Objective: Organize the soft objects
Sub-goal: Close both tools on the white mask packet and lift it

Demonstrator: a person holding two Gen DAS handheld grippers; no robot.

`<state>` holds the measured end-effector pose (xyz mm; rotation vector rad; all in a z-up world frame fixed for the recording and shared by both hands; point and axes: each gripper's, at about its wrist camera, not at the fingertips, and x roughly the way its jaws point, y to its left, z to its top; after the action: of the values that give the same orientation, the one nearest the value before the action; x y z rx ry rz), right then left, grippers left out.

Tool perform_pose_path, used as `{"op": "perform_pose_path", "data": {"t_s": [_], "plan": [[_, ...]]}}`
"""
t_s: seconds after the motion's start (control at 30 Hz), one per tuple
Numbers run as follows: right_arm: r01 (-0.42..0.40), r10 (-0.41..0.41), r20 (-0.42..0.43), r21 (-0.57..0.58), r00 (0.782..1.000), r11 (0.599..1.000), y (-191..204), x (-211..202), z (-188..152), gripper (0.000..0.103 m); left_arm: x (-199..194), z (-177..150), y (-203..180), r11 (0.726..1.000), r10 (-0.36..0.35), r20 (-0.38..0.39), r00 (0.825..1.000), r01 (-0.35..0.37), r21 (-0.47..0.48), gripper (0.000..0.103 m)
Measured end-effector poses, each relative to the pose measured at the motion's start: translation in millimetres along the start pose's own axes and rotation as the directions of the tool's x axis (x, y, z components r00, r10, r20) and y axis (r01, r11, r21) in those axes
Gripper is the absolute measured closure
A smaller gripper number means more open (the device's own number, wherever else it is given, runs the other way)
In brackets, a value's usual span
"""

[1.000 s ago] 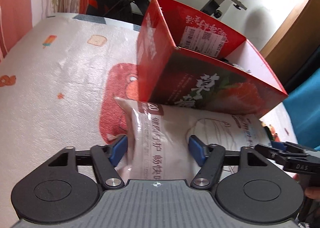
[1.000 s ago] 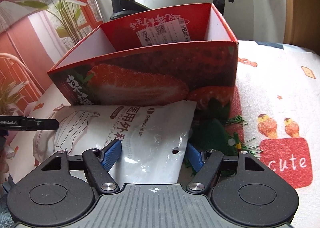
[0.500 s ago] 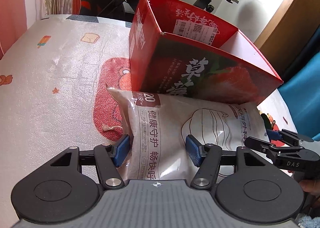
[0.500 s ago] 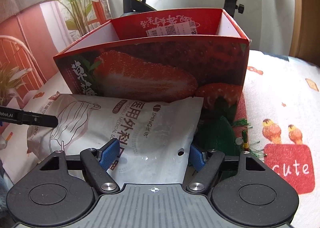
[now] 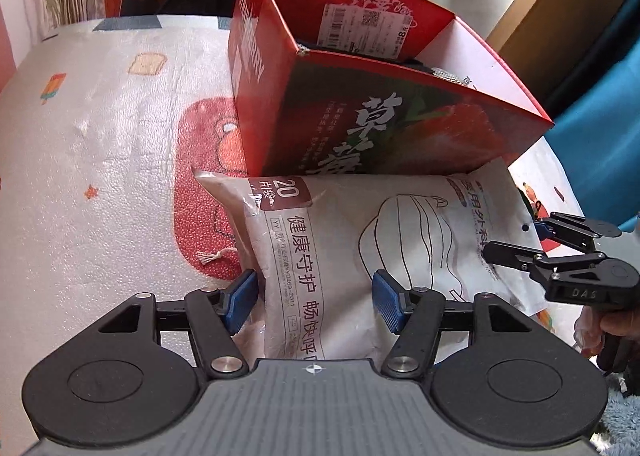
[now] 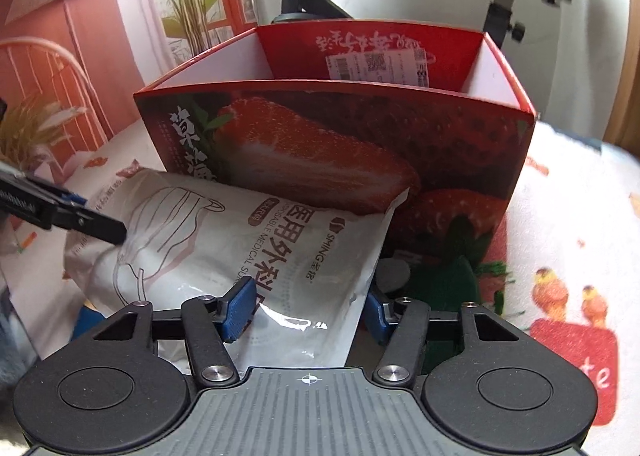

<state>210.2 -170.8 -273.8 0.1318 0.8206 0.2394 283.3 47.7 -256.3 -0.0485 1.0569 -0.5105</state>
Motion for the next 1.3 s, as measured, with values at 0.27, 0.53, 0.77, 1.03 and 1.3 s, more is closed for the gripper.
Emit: {"op": "perform_pose_path", "data": {"t_s": [0.27, 0.53, 0.77, 1.03, 1.3], "plan": [[-0.069, 0.064, -0.081, -0.054, 0.995, 0.996, 0, 3, 16, 0.053, 9, 7, 2, 0.999, -0.018, -0.086, 0.996, 0.021, 0.028, 0.037], [-0.014, -0.003, -0.054, -0.311, 0.999, 0.950, 27, -8, 14, 0.056, 10, 8, 10, 0.999, -0.053, -0.101, 0.993, 0.052, -0.017, 0.038], [0.047, -0.053, 0.000, -0.447, 0.999, 0.893, 45, -17, 9, 0.060, 2, 4, 10, 0.997, -0.050, -0.060, 0.997, 0.046, -0.056, 0.041], [0.096, -0.064, 0.083, -0.476, 0.994, 0.874, 53, -39, 16, 0.067, -31, 2, 10, 0.988, -0.076, 0.054, 0.996, 0.082, -0.132, 0.044], [0.144, -0.054, 0.199, -0.474, 0.978, 0.869, 53, -66, 42, 0.070, -76, 15, 3, 0.984, -0.072, 0.211, 0.975, 0.104, -0.145, 0.053]]}}
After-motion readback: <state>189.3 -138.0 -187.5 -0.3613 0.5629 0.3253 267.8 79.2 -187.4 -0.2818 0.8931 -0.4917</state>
